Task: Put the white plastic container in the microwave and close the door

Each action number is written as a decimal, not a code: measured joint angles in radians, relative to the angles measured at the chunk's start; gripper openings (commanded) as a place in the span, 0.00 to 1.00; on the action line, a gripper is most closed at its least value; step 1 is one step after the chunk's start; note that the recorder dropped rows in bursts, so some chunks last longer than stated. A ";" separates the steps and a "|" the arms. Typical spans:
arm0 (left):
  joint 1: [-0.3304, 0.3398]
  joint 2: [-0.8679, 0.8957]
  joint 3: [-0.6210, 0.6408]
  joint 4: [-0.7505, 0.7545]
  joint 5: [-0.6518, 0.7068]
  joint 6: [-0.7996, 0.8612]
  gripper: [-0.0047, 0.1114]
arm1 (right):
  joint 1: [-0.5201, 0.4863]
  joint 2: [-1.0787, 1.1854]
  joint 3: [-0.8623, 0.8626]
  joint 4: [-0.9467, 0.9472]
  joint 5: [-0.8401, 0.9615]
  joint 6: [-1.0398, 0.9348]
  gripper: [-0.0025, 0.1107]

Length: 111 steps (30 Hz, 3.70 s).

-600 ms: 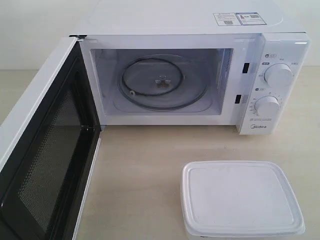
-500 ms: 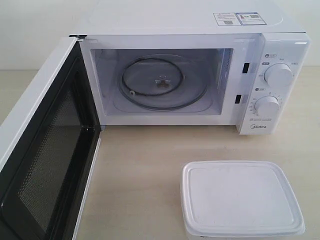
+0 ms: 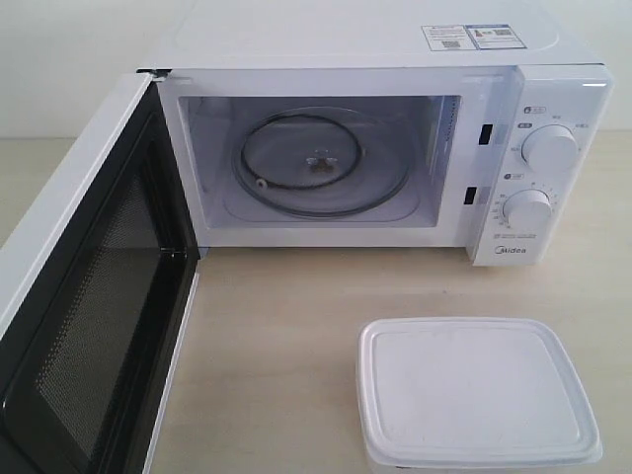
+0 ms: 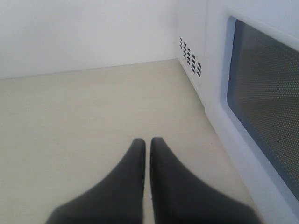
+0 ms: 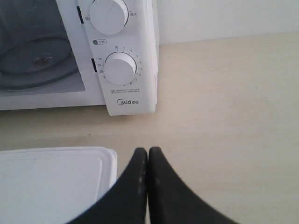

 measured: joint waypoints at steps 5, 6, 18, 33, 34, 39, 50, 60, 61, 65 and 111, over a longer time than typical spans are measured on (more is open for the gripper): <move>0.000 0.000 0.000 0.000 0.000 0.000 0.08 | 0.000 0.000 0.000 0.000 -0.069 -0.032 0.02; 0.000 0.000 0.000 0.000 0.000 0.000 0.08 | 0.000 0.000 0.000 0.000 -0.098 -0.043 0.02; 0.000 0.000 0.000 0.000 0.000 0.000 0.08 | 0.000 -0.002 0.000 0.000 -0.814 -0.061 0.02; 0.000 0.000 0.000 0.000 0.000 0.000 0.08 | 0.000 0.107 -0.697 0.004 -0.354 0.282 0.02; 0.000 0.000 0.000 0.000 0.000 0.000 0.08 | 0.000 0.130 -0.731 0.004 -0.295 0.292 0.02; 0.000 0.000 0.000 0.000 0.000 0.000 0.08 | 0.000 0.226 -0.807 0.079 -0.122 0.297 0.02; 0.000 0.000 0.000 0.000 0.000 0.000 0.08 | 0.000 0.441 -0.808 0.710 -0.011 0.050 0.02; 0.000 0.000 0.000 0.000 0.000 0.000 0.08 | 0.000 0.456 -0.779 0.998 0.065 -0.111 0.02; 0.000 0.000 0.000 0.000 0.000 0.000 0.08 | 0.000 0.456 -0.760 1.033 0.060 -0.117 0.02; 0.000 0.000 0.000 0.000 0.000 0.000 0.08 | 0.000 0.456 -0.675 1.119 0.041 -0.151 0.02; 0.000 0.000 0.000 0.000 0.000 0.000 0.08 | 0.416 0.497 -0.273 0.819 -0.237 0.557 0.02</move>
